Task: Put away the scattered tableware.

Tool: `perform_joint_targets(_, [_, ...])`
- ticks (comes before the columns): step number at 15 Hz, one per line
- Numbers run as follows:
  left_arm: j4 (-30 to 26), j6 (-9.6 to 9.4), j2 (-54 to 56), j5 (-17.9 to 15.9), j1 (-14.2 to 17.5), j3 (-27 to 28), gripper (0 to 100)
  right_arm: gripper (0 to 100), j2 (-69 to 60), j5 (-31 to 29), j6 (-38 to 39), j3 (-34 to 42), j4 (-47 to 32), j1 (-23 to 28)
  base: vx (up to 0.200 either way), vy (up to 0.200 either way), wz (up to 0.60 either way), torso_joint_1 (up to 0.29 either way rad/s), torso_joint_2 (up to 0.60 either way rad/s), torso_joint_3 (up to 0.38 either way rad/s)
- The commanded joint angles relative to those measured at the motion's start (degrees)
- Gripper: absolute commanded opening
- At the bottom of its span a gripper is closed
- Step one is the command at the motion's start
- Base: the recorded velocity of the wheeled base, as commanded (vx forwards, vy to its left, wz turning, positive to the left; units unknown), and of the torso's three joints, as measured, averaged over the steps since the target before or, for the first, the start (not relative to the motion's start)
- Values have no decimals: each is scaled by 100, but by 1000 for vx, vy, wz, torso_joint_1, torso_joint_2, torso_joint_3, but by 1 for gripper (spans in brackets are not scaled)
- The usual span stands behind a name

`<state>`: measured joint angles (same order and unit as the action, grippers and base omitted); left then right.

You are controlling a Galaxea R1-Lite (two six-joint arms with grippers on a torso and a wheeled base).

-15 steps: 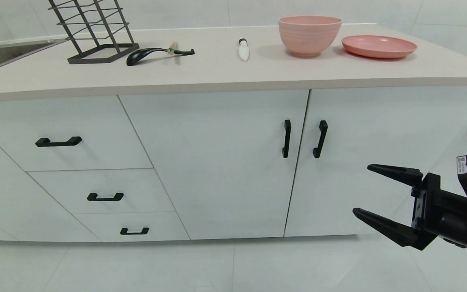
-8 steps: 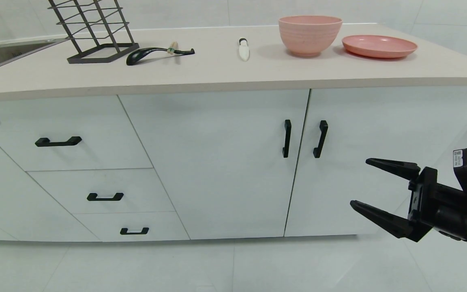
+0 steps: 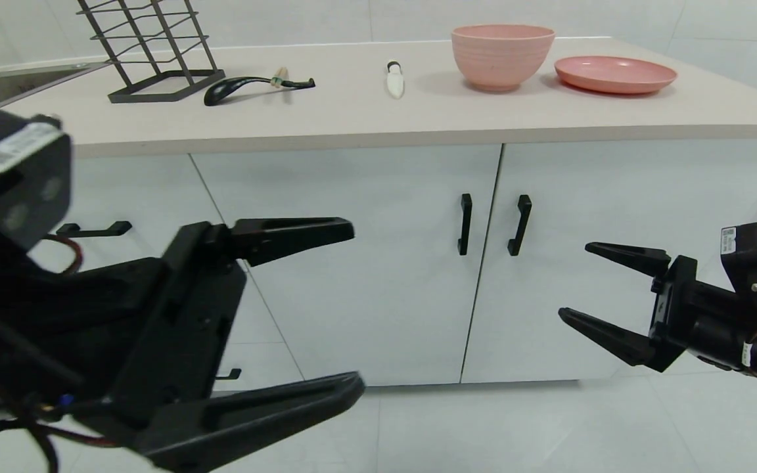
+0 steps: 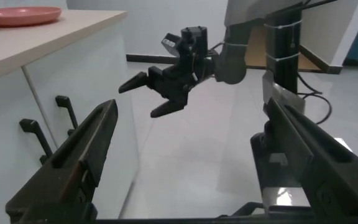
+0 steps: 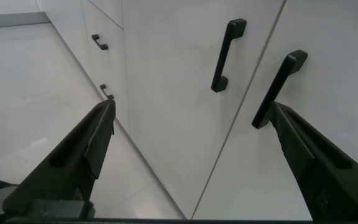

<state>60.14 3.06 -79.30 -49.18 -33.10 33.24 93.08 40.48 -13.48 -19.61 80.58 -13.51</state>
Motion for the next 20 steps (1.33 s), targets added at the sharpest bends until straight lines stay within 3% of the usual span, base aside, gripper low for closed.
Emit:
perform_joint_targets(1, [561,2,-1395,224,-250,552,100,100,211,3,4,-95,10,-3,0,0,0,0,0,0])
perform_joint_targets(3, [552,-7,-1808,400,-443,1088,100,100,343,3,12,-245,19,-3,0,0,0,0,0,0])
perform_joint_targets(4, [499,-174,-2239,391,-522,1492,100,100,519,3,21,-464,28,-3,0,0,0,0,0,0])
perform_joint_targets(5, [358,-403,-2494,391,-540,1641,100,100,650,3,21,-587,46,-12,0,0,0,0,0,0])
perform_joint_targets(7, [-160,-1097,-2898,400,-549,1773,100,100,949,3,21,-921,46,-12,0,0,0,0,0,0])
perform_joint_targets(8, [-248,-1264,-3012,418,-549,1826,100,100,1090,3,30,-1044,46,-12,0,0,0,0,0,0])
perform_joint_targets(13, [-230,-1387,-3162,426,-540,2037,100,100,1679,3,47,-1748,46,6,0,0,0,0,0,0])
perform_joint_targets(14, [-178,-1607,-3223,418,-540,1993,100,100,1819,3,74,-1941,46,24,0,0,0,0,0,0])
perform_joint_targets(15, [-107,-1651,-3302,418,-540,2011,100,100,1881,12,74,-1950,46,15,0,0,0,0,0,0])
perform_joint_targets(20, [596,-1554,-3680,418,-540,2046,100,100,1960,118,74,-2099,89,15,0,0,0,0,0,0])
